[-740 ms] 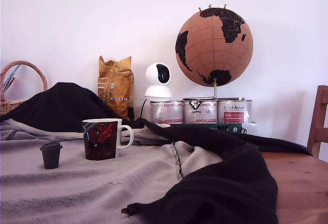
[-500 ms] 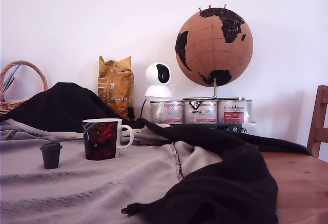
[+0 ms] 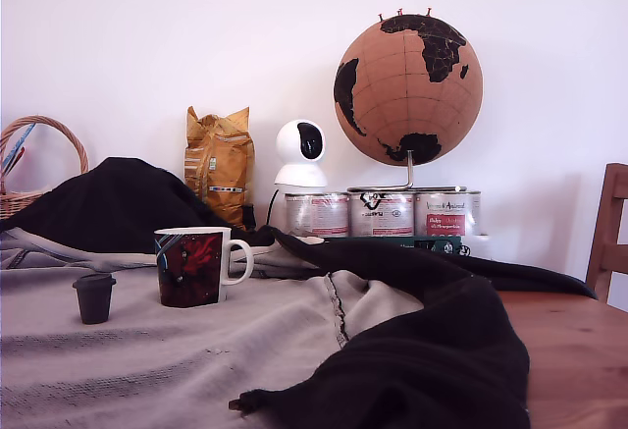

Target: Pick the grey coffee capsule and place it inside the red coffee cup

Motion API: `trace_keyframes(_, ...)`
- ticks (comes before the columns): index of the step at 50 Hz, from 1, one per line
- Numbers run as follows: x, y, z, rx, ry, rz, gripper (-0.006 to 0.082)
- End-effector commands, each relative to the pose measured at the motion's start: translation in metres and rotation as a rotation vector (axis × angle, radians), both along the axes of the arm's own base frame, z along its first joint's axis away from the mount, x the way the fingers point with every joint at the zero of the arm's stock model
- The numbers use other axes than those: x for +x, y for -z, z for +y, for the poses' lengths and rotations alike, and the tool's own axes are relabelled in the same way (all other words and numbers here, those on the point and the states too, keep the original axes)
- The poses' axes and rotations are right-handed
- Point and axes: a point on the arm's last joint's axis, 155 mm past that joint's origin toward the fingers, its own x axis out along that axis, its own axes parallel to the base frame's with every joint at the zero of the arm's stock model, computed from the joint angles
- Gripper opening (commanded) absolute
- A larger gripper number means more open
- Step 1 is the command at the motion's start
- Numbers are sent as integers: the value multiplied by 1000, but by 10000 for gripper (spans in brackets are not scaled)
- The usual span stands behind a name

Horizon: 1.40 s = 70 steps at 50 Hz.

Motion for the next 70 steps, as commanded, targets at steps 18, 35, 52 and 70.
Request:
trace_keyframes(18,9,37,-35,15,142,128,-11)
trace_keyframes(35,28,81,-43,135,162,251,78)
trace_keyframes(52,53,118,-47,223,182,356,613)
trace_keyframes(70,105,153,-58,248,223,462,613)
